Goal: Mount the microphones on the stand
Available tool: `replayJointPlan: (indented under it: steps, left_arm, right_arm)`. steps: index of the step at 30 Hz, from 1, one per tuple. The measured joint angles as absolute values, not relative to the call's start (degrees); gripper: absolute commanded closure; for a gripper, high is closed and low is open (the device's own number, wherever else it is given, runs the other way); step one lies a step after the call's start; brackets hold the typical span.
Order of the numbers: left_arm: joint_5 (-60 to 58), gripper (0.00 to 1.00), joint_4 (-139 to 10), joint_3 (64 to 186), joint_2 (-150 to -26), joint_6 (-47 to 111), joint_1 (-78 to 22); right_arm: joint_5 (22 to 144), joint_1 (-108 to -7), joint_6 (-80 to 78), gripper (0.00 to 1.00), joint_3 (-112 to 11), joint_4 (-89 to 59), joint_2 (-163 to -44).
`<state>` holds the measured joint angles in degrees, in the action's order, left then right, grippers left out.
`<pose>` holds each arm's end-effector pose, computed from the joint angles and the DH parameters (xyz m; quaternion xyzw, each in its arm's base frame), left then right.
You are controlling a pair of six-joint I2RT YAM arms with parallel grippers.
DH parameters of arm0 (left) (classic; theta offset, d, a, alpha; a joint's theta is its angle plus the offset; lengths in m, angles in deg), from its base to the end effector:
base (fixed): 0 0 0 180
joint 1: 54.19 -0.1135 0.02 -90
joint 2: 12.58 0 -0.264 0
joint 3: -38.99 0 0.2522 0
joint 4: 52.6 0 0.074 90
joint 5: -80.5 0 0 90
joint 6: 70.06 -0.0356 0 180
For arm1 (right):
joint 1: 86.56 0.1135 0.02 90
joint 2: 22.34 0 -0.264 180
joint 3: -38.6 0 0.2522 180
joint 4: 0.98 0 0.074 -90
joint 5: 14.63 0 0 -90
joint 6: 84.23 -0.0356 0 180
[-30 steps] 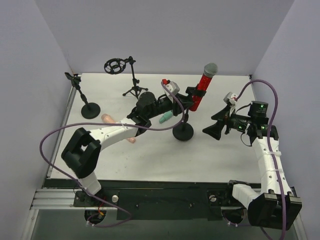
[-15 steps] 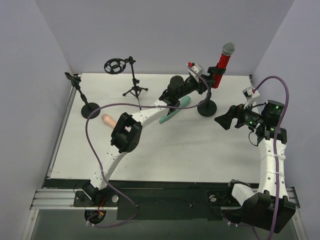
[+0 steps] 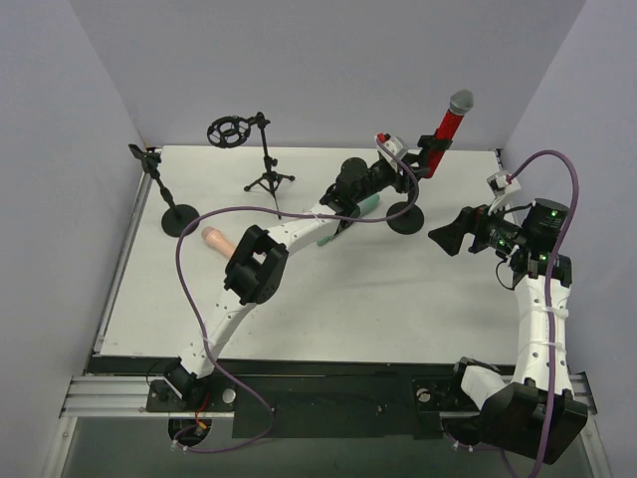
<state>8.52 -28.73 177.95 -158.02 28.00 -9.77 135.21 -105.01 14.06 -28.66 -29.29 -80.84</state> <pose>0.4143 -0.4215 0.2670 0.3024 0.5162 -0.4351 0.6729 0.2164 -0.0398 0.3463 -0.2239 0.7307 0.2808 0.5806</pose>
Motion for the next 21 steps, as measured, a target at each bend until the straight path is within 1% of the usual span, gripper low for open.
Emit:
replayJointPlan:
  steps: [2,11,14,18,21]
  left_arm:
    - [8.89,0.32,-28.54,176.31,-157.30,27.36,-9.73]
    - [8.43,0.26,-28.28,162.65,-148.54,26.25,-9.16]
    - [7.62,0.24,-27.84,154.81,-142.44,25.66,-9.14]
    - [6.51,0.23,-27.93,142.70,-132.56,25.42,-9.22]
    - [6.94,0.23,-33.04,136.80,-124.54,26.90,-9.46]
  right_arm:
    - [135.43,-105.04,13.65,0.02,-28.66,-29.03,-80.91]
    - [135.86,-105.52,12.77,0.02,-28.63,-28.61,-81.15]
    - [135.93,-106.15,12.64,0.02,-28.61,-28.61,-81.17]
    - [136.74,-106.74,12.62,0.03,-28.61,-28.65,-81.17]
    - [137.92,-106.54,11.09,0.04,-28.61,-28.74,-81.22]
